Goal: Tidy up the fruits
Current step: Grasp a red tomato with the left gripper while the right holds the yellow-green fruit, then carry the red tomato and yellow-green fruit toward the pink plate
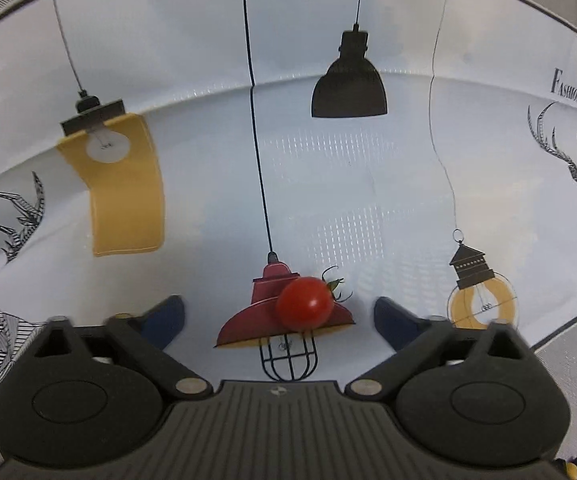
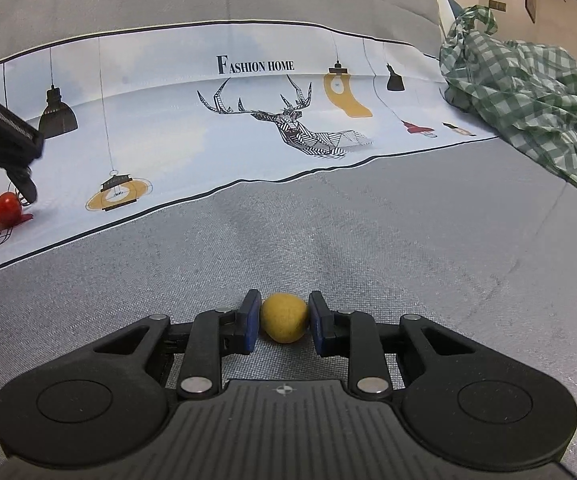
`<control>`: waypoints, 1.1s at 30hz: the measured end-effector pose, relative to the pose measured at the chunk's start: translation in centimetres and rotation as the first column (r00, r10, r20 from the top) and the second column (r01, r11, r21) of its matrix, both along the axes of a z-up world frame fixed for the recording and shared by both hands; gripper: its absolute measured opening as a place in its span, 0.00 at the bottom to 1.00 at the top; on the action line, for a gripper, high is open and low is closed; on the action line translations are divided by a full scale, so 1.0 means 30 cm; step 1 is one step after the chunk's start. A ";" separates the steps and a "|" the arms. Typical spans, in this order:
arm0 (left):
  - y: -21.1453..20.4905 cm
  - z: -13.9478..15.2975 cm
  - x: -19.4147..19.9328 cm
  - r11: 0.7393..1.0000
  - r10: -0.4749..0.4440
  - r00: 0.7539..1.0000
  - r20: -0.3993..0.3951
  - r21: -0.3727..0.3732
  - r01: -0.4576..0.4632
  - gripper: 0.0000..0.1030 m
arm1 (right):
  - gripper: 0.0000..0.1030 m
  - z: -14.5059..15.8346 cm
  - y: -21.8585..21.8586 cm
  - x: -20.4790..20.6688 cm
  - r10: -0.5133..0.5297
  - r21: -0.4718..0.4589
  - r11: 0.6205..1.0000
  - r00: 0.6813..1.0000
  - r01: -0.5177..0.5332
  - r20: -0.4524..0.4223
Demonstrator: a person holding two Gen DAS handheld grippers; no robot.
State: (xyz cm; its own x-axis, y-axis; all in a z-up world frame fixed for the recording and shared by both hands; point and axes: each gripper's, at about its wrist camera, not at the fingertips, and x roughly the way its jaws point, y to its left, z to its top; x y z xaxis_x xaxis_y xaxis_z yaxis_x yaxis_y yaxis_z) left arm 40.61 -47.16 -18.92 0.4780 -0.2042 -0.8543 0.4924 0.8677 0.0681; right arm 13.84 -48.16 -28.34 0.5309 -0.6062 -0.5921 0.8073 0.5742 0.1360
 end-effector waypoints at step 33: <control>0.877 0.585 -0.915 0.994 0.104 0.977 0.186 0.008 -0.107 0.31 | 0.26 0.449 0.293 -0.589 0.198 0.037 0.977 0.958 -0.210 0.205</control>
State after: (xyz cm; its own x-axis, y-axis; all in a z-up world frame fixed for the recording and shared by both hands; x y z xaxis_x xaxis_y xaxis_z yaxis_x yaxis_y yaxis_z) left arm 13.15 -20.86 -1.39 0.6461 -0.1298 -0.7521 0.3753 0.9121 0.1651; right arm -3.84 -39.38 -14.86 0.7504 -0.4406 -0.4927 0.6271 0.7101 0.3200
